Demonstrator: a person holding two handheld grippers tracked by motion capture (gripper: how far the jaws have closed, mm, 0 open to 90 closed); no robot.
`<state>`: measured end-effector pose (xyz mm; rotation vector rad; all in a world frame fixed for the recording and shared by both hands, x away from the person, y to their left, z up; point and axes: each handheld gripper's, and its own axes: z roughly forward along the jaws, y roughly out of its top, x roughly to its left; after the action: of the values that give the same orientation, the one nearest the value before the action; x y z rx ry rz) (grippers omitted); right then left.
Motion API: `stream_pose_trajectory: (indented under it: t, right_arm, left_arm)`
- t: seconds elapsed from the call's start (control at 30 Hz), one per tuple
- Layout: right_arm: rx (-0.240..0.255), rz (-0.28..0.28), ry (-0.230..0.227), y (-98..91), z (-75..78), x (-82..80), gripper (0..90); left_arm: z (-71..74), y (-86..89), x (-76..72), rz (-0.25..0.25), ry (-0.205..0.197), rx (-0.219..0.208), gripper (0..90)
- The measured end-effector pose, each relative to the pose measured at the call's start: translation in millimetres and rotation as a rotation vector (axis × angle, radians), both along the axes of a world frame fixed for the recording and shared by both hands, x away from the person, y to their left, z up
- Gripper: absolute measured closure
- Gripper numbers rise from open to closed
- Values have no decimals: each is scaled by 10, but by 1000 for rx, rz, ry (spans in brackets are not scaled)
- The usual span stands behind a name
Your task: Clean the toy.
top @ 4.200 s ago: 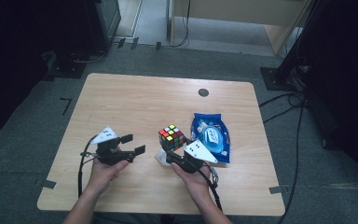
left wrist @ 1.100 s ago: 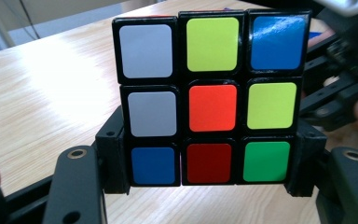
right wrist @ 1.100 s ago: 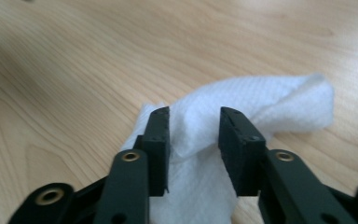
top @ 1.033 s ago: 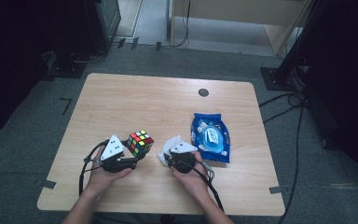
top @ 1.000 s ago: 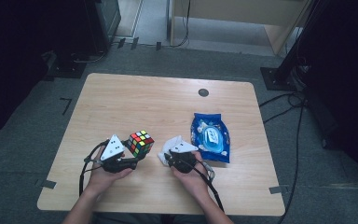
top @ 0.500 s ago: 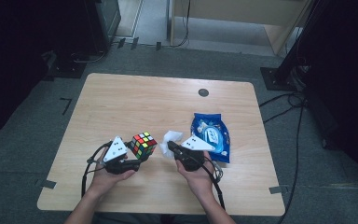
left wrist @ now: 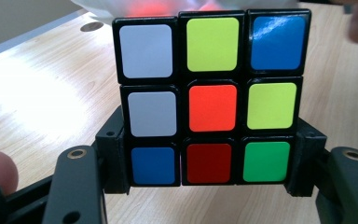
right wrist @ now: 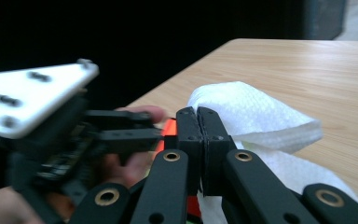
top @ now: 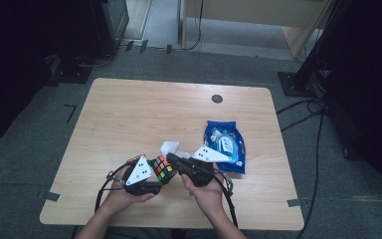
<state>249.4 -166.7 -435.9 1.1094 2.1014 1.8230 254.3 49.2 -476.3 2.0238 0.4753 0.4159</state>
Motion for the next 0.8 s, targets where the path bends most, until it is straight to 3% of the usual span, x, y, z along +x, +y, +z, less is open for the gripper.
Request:
stream_pose_trajectory:
  t: [0.2, 0.37, 0.63, 0.8]
  right_arm:
    - [-1, 49, -19, 67, 76, -67, 900]
    - [-12, 2, 8, -31, 17, -2, 900]
    - [-25, -92, 40, -174, -118, 137, 896]
    - [3, -88, 42, -177, -118, 129, 896]
  left_arm:
    - [30, 100, 51, 31, 11, -33, 340]
    - [59, 179, 77, 47, 13, -46, 341]
    - [36, 24, -1, -7, 12, -26, 341]
    - [28, -22, -18, -23, 14, -24, 341]
